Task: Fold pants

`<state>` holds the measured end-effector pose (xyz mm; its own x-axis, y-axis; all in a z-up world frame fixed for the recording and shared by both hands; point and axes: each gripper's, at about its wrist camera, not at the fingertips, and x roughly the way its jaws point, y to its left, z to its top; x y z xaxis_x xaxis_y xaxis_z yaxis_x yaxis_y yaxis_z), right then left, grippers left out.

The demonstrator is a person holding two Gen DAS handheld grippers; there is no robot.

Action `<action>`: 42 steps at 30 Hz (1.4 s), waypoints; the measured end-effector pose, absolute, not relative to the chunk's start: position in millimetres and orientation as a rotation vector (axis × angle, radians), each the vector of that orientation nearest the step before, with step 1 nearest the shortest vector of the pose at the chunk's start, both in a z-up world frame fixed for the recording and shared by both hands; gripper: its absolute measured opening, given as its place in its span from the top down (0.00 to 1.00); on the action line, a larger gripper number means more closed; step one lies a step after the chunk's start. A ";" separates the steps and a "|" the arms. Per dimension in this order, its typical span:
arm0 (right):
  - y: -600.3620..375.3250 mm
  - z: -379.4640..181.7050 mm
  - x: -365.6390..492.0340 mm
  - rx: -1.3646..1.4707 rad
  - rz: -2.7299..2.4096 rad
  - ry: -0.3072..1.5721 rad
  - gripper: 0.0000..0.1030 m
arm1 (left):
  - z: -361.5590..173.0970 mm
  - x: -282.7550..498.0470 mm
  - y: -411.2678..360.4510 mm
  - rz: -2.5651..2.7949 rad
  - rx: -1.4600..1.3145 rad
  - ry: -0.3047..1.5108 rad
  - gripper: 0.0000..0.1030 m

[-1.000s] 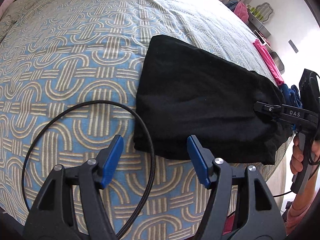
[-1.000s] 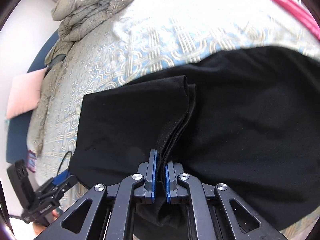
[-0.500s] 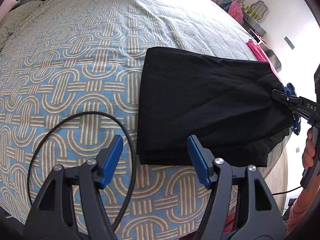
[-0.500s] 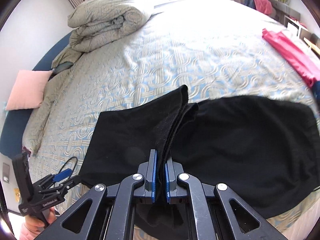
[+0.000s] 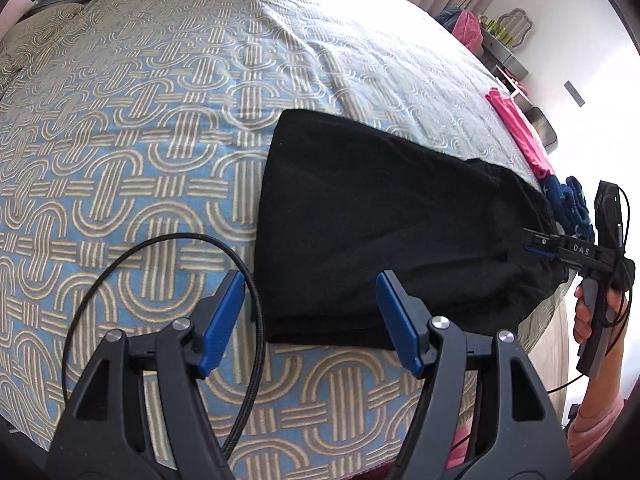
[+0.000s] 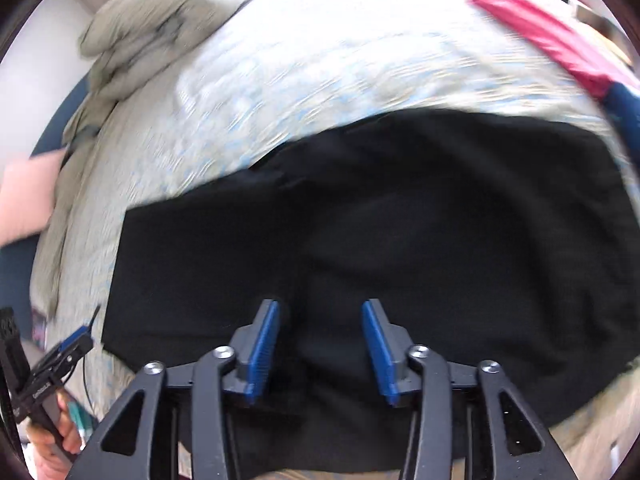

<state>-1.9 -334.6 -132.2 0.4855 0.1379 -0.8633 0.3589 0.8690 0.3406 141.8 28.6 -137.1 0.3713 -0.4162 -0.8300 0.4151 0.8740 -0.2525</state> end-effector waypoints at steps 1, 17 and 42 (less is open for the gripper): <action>-342.7 -131.1 -7.3 0.533 -0.167 1.065 0.54 | -135.5 142.0 25.6 -0.537 0.001 1.057 0.33; -402.6 -144.5 -92.8 0.539 -0.495 1.083 0.53 | -138.1 121.0 -120.3 -0.775 0.075 1.071 0.33; -500.5 -173.7 -185.9 1.118 -0.433 0.799 0.42 | -170.8 120.6 -175.6 -0.715 0.124 1.145 0.33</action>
